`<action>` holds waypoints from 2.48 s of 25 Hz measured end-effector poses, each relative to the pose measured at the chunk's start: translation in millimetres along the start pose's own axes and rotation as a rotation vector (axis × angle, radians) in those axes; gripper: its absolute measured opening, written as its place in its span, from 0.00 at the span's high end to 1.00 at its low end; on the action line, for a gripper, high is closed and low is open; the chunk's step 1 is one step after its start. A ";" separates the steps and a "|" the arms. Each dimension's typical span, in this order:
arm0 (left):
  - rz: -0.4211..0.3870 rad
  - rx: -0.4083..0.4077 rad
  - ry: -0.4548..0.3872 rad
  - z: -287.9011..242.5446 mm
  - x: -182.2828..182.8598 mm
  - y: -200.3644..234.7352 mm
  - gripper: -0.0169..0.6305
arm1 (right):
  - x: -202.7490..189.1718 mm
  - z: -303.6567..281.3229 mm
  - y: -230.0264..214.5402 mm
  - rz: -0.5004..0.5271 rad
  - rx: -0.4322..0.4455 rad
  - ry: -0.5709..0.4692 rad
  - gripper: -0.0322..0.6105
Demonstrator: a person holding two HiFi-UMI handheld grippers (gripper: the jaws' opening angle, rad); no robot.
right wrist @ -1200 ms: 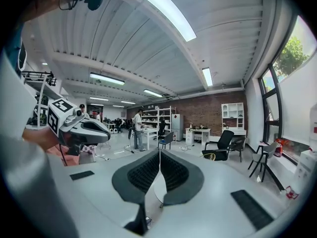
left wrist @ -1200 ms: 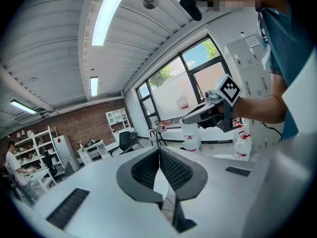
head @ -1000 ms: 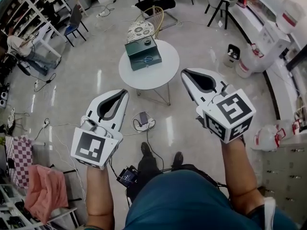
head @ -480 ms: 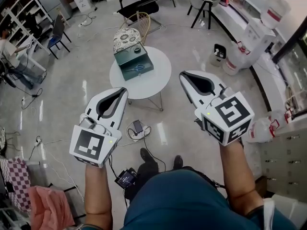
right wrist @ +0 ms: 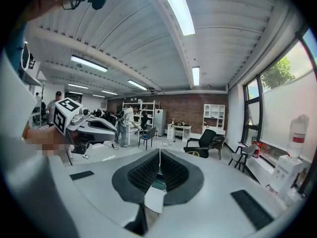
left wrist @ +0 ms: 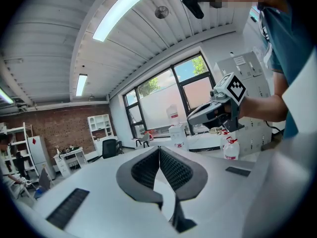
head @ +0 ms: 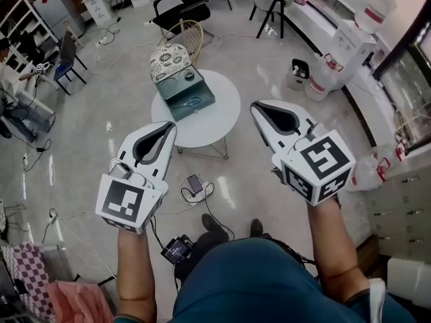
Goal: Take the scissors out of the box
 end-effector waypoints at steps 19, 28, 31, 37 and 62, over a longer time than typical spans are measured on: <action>-0.010 -0.068 -0.025 13.1 -5.4 110.2 0.94 | 41.4 -88.3 25.4 0.028 -0.070 0.029 0.89; 0.007 0.014 -0.004 6.1 -16.1 156.3 0.94 | 42.5 -146.0 7.8 0.061 0.009 0.010 0.89; 0.003 0.055 0.016 -4.9 -17.7 173.1 0.94 | 40.8 -172.3 -6.5 0.064 0.050 -0.007 0.89; -0.004 0.122 0.073 -39.2 -24.3 207.7 0.94 | 33.1 -232.9 -39.5 0.075 0.143 -0.023 0.89; 0.015 0.094 0.341 -218.8 -116.6 272.6 0.94 | -81.5 -357.1 -161.5 -0.029 0.233 0.035 0.89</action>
Point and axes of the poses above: the fingertips, and each gripper's own axes: z backward along the fingers, y to its left, x out of its top, the point moved 4 cm from there along z, backward along the fingers, and after that the axes turned 13 degrees about z, right-handed, at the moved point
